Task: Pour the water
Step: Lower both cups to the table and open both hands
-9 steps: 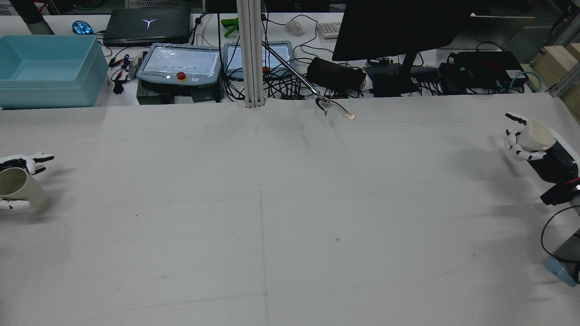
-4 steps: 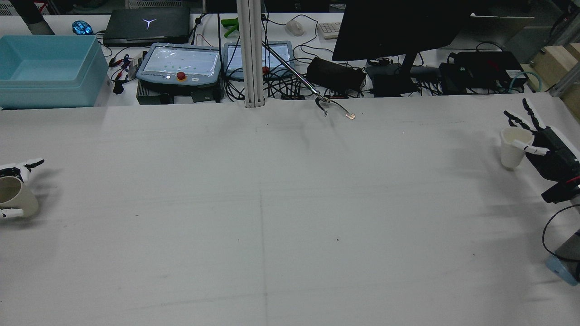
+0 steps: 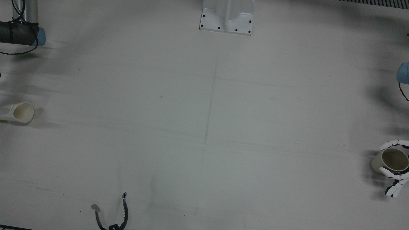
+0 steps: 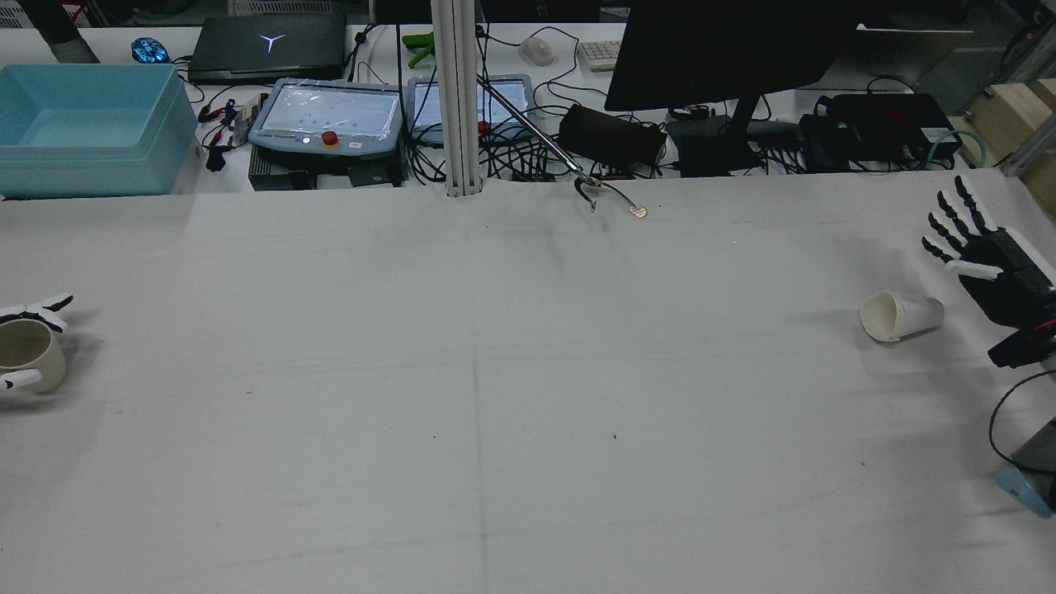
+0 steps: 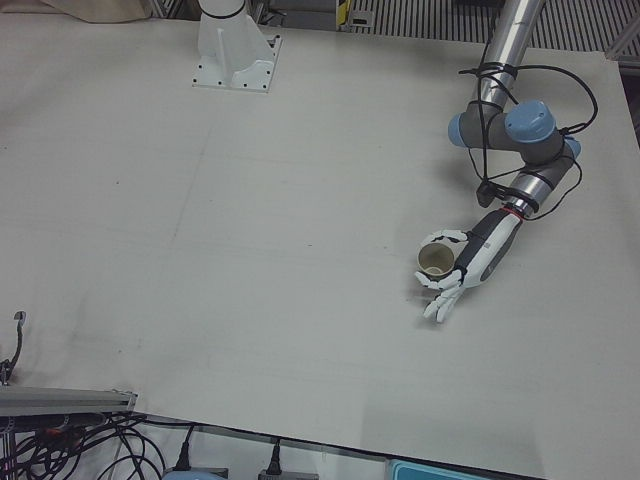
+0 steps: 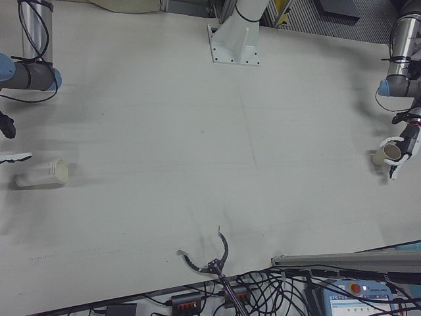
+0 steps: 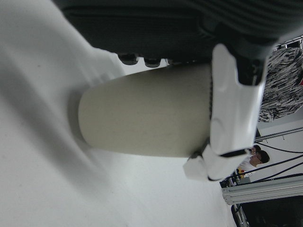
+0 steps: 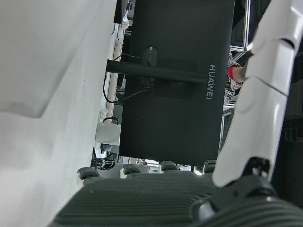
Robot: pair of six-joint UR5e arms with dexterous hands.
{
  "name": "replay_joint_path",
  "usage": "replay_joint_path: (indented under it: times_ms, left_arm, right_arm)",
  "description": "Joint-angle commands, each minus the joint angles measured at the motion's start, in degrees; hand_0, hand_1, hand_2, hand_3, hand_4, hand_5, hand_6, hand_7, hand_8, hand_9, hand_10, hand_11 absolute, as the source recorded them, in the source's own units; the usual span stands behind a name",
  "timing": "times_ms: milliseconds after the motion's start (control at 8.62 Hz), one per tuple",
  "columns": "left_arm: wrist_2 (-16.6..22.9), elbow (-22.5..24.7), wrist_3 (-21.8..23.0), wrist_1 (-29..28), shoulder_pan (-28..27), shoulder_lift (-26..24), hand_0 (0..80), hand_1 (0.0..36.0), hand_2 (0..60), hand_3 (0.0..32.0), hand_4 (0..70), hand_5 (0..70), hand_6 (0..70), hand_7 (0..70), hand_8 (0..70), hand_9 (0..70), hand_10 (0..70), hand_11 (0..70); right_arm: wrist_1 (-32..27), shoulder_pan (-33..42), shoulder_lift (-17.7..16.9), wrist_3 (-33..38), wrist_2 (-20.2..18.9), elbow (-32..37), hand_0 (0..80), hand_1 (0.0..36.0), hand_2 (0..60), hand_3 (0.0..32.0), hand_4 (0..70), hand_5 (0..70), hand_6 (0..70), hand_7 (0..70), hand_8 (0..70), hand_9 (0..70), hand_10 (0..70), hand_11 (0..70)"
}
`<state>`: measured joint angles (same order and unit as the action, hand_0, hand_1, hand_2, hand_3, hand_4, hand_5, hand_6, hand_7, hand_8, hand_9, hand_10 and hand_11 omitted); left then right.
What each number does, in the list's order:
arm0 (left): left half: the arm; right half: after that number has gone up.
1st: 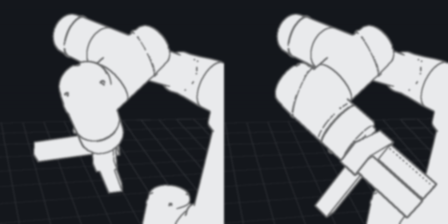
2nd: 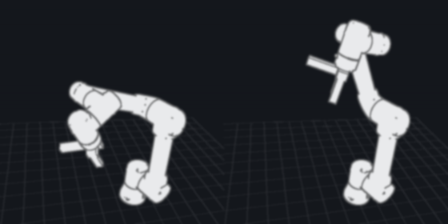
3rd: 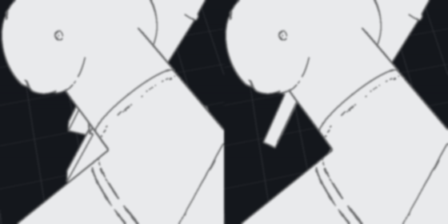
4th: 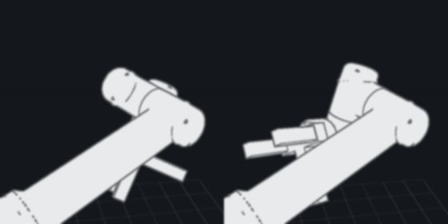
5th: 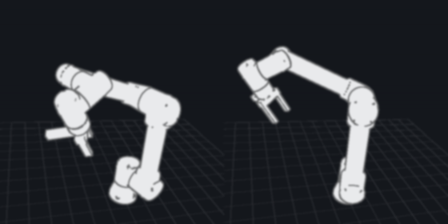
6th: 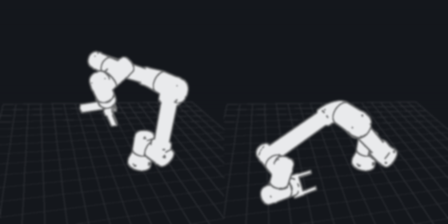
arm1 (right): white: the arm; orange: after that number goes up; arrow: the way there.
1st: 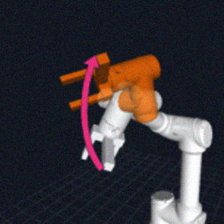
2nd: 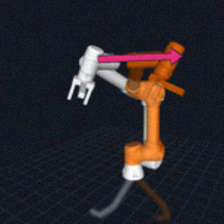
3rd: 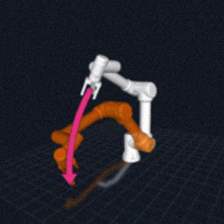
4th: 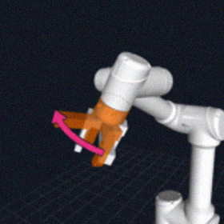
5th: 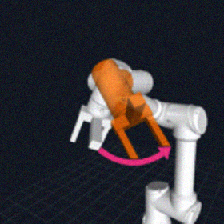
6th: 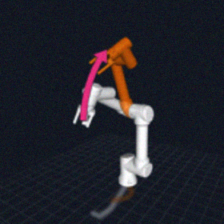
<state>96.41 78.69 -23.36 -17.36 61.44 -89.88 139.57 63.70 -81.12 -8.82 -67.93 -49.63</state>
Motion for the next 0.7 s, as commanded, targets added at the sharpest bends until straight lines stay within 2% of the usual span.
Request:
replay_joint_path:
  times_ms: [0,232,348,464,580]
  left_arm:
    - [-0.1,0.0,0.2,-0.9,0.0,0.7,59.9,22.0,0.0,0.0,19.9,0.0,6.9,3.1,0.3,0.0,0.0,0.0]
    - [0.0,0.1,1.6,-1.5,0.2,0.9,57.8,20.5,0.0,0.0,14.3,0.0,6.0,2.0,0.2,0.0,0.0,0.0]
    - [0.0,0.0,4.0,-2.0,0.3,1.8,57.0,20.0,0.0,0.0,10.3,0.0,5.8,1.7,0.1,0.0,0.0,0.0]
    - [-0.1,0.0,5.8,-2.7,1.8,3.0,53.7,17.3,0.0,0.0,8.2,0.0,5.1,1.0,0.0,0.0,0.0,0.0]
    - [0.1,-0.2,6.0,-4.5,6.8,3.6,49.6,12.5,0.0,0.0,6.5,0.0,4.1,0.2,0.0,0.0,0.0,0.0]
  right_arm:
    - [0.0,0.2,0.1,0.0,0.0,-0.2,53.1,21.1,2.9,25.0,0.0,5.1,2.0,0.0,0.0,0.0,0.0,0.0]
    - [0.1,0.7,0.1,0.1,-0.2,-1.2,53.2,21.5,4.8,26.4,0.0,5.2,2.3,0.0,0.0,0.0,0.0,0.0]
    - [0.3,0.8,0.1,-0.1,-0.5,-3.2,53.3,21.7,5.2,27.8,0.0,5.3,2.6,0.0,0.0,0.0,0.0,0.0]
    - [0.6,0.6,0.3,-0.1,-0.5,-3.7,52.9,21.1,4.4,29.2,0.0,5.1,2.4,0.0,0.0,0.0,0.0,0.0]
    - [1.1,0.5,0.7,-0.2,-0.5,-5.5,52.6,20.3,3.0,30.8,0.0,4.9,2.4,0.0,0.0,0.0,0.0,0.0]
